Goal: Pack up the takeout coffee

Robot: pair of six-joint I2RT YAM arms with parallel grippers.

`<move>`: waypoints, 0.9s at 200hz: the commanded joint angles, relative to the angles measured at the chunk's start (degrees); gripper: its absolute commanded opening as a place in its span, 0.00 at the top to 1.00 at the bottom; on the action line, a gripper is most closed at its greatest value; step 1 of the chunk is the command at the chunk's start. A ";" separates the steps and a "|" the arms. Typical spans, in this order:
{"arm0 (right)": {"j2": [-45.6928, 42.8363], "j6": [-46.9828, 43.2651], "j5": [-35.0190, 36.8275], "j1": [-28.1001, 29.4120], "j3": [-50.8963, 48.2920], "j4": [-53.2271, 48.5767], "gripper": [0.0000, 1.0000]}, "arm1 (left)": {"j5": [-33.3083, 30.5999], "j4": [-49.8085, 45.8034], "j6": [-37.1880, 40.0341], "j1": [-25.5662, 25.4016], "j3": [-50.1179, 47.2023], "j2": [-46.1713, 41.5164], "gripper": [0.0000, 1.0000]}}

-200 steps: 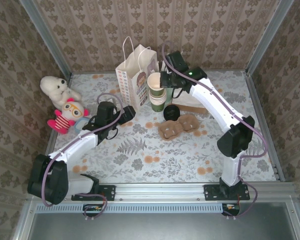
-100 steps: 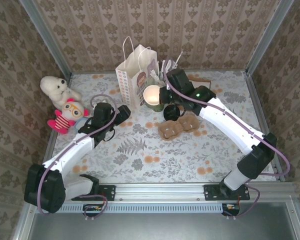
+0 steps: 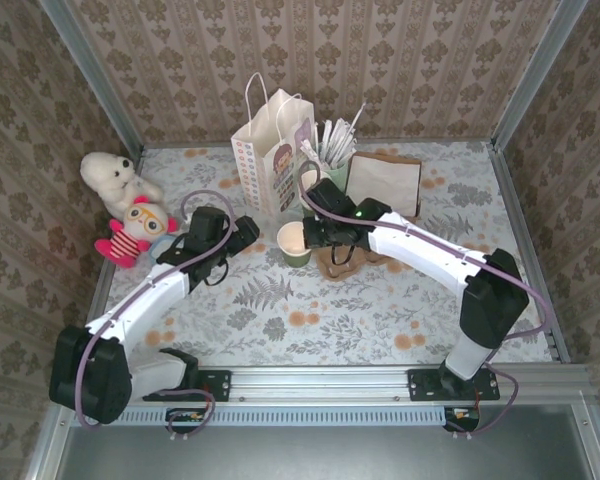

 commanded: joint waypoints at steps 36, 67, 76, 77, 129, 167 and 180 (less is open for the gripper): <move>2.82 1.59 0.04 1.05 -2.47 3.08 1.00 | 0.42 -2.96 0.90 -1.41 4.02 3.19 0.00; 2.83 1.79 2.97 1.24 -4.30 3.17 1.00 | -0.56 -4.05 2.41 -1.85 5.09 3.68 0.00; 2.63 1.66 3.53 1.20 -4.82 2.85 1.00 | -0.02 -4.42 2.98 -1.86 5.73 4.16 0.00; 2.60 1.63 3.57 1.22 -4.90 2.85 1.00 | 0.09 -4.45 3.05 -1.86 5.80 4.20 0.00; 0.85 4.27 7.83 -0.11 -6.79 -2.04 1.00 | 0.95 -4.09 3.30 -6.74 9.18 8.67 0.00; -0.93 5.13 9.18 -0.59 -8.68 -1.63 1.00 | -2.47 -4.64 5.50 -11.42 12.25 10.98 0.00; -1.35 4.50 7.05 -0.60 -9.39 0.68 1.00 | -2.89 -4.42 6.34 -12.19 12.68 11.09 0.00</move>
